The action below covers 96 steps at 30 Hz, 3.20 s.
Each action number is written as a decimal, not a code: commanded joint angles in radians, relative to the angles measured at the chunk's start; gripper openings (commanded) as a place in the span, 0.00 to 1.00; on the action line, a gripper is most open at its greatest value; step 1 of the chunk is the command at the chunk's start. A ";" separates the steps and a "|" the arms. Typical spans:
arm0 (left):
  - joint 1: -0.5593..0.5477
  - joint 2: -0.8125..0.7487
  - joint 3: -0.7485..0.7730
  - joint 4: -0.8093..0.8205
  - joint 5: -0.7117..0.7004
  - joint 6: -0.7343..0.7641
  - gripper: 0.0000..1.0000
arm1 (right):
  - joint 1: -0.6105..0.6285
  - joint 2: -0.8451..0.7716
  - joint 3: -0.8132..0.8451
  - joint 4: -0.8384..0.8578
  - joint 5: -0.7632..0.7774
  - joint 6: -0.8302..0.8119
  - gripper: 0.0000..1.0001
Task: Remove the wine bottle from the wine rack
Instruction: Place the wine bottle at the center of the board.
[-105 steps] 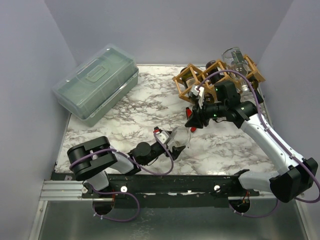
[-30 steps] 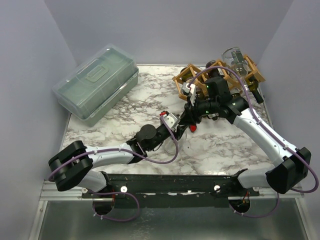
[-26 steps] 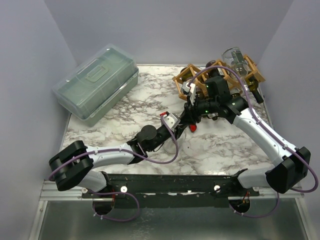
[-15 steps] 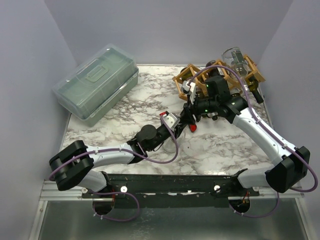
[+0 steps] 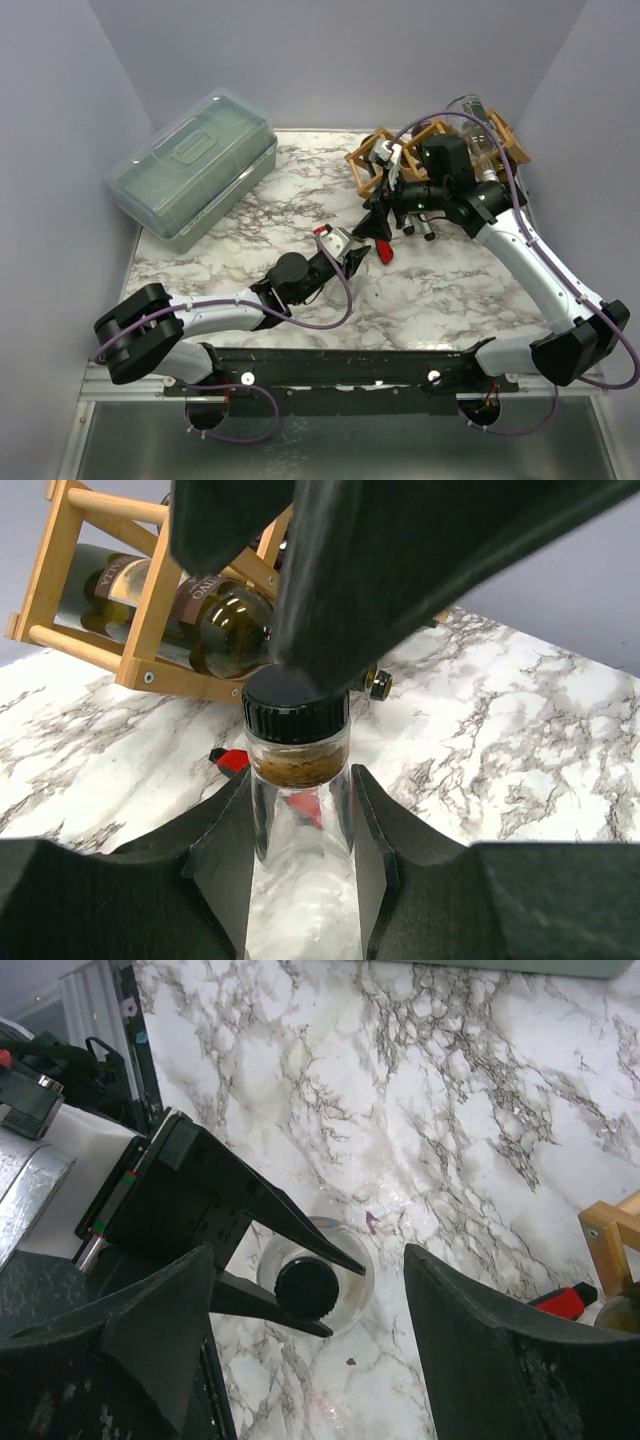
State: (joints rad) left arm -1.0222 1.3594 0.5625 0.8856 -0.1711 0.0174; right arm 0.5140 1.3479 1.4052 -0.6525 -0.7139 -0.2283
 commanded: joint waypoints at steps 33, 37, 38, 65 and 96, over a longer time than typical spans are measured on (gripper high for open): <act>0.429 0.049 0.329 -0.051 0.089 0.095 0.00 | -0.260 -0.159 -0.135 -0.065 -0.370 -0.103 0.80; 0.492 0.111 0.415 -0.058 0.148 0.046 0.00 | -0.262 -0.161 -0.141 -0.063 -0.380 -0.106 0.80; 0.502 0.130 0.437 -0.060 0.155 0.043 0.00 | -0.263 -0.162 -0.143 -0.062 -0.381 -0.106 0.80; 0.642 0.585 0.952 -0.135 0.204 -0.012 0.00 | -0.271 -0.124 -0.135 -0.099 -0.386 -0.143 0.80; 0.668 0.604 0.925 -0.177 0.204 0.012 0.63 | -0.309 -0.104 -0.148 -0.089 -0.401 -0.137 0.80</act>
State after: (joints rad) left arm -0.3599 2.0499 1.5078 0.5957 0.0158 0.0250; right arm 0.2153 1.2434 1.2663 -0.7425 -1.0874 -0.3668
